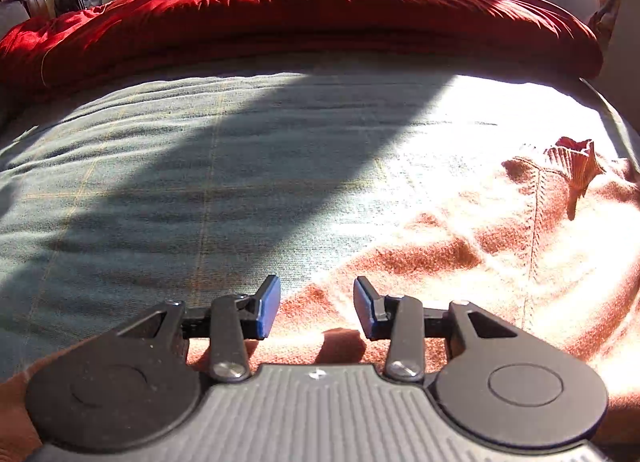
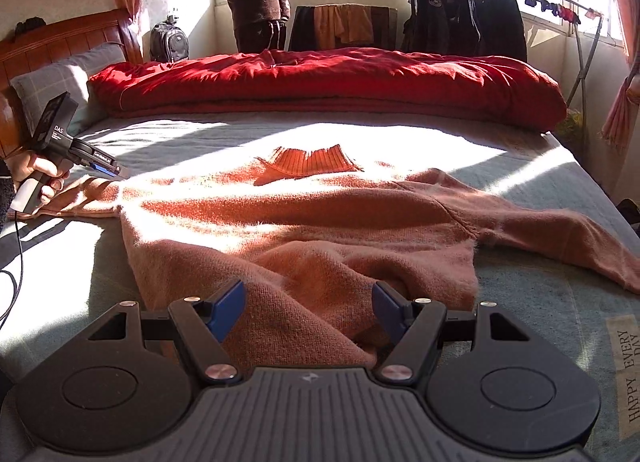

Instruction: Fold clothes

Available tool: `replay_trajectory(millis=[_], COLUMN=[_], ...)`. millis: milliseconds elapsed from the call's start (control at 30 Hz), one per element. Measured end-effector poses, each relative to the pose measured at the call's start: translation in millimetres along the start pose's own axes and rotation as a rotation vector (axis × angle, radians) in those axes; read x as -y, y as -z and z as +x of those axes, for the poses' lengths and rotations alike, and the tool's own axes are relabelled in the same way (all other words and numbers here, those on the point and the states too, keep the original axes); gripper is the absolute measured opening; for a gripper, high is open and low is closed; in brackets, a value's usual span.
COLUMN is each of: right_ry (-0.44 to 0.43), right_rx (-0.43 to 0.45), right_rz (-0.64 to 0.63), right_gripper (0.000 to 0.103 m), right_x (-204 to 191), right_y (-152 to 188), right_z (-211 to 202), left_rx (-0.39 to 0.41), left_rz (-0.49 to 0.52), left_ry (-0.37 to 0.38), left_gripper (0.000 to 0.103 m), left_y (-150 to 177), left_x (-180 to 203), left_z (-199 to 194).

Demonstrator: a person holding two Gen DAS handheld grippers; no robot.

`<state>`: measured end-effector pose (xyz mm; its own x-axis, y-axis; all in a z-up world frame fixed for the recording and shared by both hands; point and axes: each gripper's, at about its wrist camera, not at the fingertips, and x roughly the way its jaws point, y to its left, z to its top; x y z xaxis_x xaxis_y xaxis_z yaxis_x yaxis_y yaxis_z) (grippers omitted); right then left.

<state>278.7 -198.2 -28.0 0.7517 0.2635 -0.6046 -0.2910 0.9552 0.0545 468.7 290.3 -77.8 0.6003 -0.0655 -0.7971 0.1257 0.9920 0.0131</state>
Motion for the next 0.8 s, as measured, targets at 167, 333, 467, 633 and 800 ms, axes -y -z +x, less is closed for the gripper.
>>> replay_trajectory(millis=[167, 333, 467, 633, 800], right_ry=[0.0, -0.013, -0.022, -0.026, -0.026], right_rx=[-0.002, -0.003, -0.002, 0.004, 0.006], right_rz=[0.009, 0.017, 0.016, 0.013, 0.023], right_gripper=[0.074, 0.074, 0.074, 0.074, 0.074], right_x=[4, 2, 0, 0, 0], right_y=[-3, -5, -7, -8, -8], right_z=[15, 26, 31, 31, 33], left_rx=[0.001, -0.037, -0.052, -0.011, 0.085], left_rz=[0.09, 0.131, 0.093, 0.116, 0.07], left_ry=[0.007, 0.055, 0.112, 0.071, 0.022], left_gripper=[0.041, 0.045, 0.026, 0.004, 0.003], left_y=[1, -2, -1, 4, -12], left_x=[1, -2, -5, 8, 8], left_z=[17, 27, 28, 13, 1])
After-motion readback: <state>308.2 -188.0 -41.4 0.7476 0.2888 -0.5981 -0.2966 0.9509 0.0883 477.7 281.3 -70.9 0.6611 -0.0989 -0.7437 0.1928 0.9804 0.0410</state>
